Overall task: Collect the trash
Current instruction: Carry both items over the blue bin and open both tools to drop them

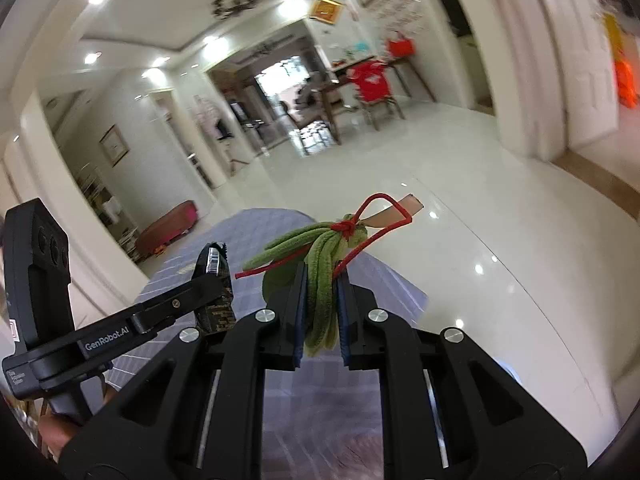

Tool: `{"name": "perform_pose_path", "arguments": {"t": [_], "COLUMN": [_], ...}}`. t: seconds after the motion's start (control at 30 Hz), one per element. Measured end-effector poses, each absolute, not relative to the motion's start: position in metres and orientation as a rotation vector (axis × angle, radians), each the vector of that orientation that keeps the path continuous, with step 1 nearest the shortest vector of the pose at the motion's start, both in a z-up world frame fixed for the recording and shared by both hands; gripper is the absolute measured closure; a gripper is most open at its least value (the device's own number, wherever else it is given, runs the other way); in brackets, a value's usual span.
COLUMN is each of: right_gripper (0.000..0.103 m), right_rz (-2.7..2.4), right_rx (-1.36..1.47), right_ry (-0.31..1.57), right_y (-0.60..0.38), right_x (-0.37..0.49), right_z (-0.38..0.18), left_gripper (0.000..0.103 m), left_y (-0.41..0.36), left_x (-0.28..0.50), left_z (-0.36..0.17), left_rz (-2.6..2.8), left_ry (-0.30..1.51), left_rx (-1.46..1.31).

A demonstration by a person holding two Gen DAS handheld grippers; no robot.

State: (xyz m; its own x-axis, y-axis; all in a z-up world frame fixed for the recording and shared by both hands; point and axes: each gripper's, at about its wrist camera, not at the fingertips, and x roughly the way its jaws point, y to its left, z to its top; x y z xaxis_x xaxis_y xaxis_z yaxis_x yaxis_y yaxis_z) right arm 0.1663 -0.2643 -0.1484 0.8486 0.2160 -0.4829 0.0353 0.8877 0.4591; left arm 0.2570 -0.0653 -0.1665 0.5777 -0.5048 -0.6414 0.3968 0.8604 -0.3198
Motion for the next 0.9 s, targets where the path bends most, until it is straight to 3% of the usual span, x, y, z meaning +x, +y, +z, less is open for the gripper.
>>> {"name": "perform_pose_path", "arguments": {"t": [0.37, 0.67, 0.73, 0.77, 0.8, 0.9], "right_gripper": [0.089, 0.086, 0.073, 0.044, 0.036, 0.036], "right_rz": [-0.079, -0.102, -0.100, -0.125, -0.141, -0.148], "right_rx": [0.610, 0.675, 0.692, 0.702, 0.708, 0.714], "right_ry": [0.748, 0.824, 0.817, 0.831, 0.832, 0.840], "right_y": [-0.338, -0.359, -0.360, -0.363, -0.364, -0.366], "right_x": [0.114, 0.124, 0.124, 0.129, 0.130, 0.128], "right_z": [-0.252, -0.301, -0.312, -0.319, -0.321, -0.328], "left_gripper": [0.087, 0.087, 0.087, 0.087, 0.087, 0.087], "left_y": [-0.171, -0.200, -0.202, -0.203, -0.201, -0.202], "left_x": [0.234, 0.238, 0.240, 0.241, 0.243, 0.246], "left_z": [-0.257, -0.315, -0.320, -0.322, -0.325, -0.329], "left_rz": [-0.683, -0.661, -0.648, -0.644, -0.643, -0.638], "left_ry": [0.981, 1.102, 1.106, 1.110, 1.113, 1.120], "left_rx": [-0.003, 0.074, 0.089, 0.093, 0.094, 0.103]}}
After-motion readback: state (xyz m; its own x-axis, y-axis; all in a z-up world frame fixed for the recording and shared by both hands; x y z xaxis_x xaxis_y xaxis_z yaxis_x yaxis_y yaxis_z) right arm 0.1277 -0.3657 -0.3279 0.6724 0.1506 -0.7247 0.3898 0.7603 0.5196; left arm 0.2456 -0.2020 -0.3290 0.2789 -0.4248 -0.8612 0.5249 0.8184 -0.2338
